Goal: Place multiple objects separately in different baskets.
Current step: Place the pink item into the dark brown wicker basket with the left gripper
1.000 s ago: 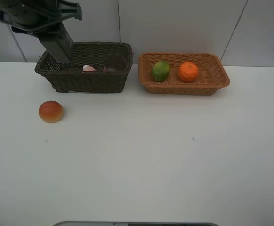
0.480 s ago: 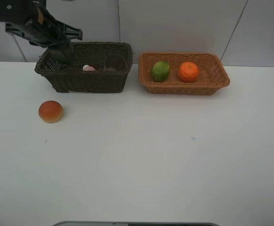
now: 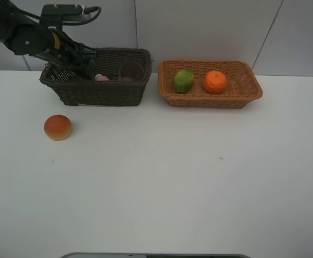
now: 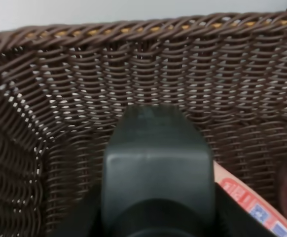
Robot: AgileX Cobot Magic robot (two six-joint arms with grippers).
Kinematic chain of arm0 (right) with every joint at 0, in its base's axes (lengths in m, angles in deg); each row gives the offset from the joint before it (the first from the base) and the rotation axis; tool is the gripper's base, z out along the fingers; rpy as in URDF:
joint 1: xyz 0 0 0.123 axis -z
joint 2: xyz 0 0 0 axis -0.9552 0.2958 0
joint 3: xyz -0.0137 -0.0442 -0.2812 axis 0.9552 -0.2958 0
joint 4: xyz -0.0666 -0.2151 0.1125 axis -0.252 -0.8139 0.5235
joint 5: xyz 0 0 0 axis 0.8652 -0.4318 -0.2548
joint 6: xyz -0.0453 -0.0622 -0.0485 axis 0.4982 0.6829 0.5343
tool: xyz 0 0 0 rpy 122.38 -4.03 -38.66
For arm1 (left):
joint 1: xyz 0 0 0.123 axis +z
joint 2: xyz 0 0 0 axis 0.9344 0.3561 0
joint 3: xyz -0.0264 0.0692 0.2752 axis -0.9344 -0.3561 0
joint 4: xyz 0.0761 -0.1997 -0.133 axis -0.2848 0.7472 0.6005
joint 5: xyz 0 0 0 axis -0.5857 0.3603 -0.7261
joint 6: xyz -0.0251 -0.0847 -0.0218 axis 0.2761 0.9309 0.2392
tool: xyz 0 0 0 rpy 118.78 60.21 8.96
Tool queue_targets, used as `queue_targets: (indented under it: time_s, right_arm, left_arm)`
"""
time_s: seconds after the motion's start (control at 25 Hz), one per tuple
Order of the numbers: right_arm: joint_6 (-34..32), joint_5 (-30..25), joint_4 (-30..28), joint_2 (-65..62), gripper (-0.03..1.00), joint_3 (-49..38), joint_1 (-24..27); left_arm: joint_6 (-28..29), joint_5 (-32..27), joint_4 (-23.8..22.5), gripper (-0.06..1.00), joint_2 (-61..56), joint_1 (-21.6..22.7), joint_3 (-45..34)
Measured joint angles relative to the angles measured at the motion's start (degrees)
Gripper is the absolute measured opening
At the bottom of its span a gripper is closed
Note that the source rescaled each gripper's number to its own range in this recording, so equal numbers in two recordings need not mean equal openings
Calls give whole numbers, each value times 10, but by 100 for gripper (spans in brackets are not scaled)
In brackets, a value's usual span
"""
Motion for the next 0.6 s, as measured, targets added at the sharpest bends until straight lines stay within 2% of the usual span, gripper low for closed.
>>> queue_targets:
  time_s: [0.28, 0.6]
  right_arm:
    - [0, 0, 0, 0, 55, 0, 0]
    - [0, 0, 0, 0, 55, 0, 0]
  left_arm:
    - [-25, -1, -2, 42, 13, 1, 10]
    - [-28, -7, -4, 42, 14, 9, 10]
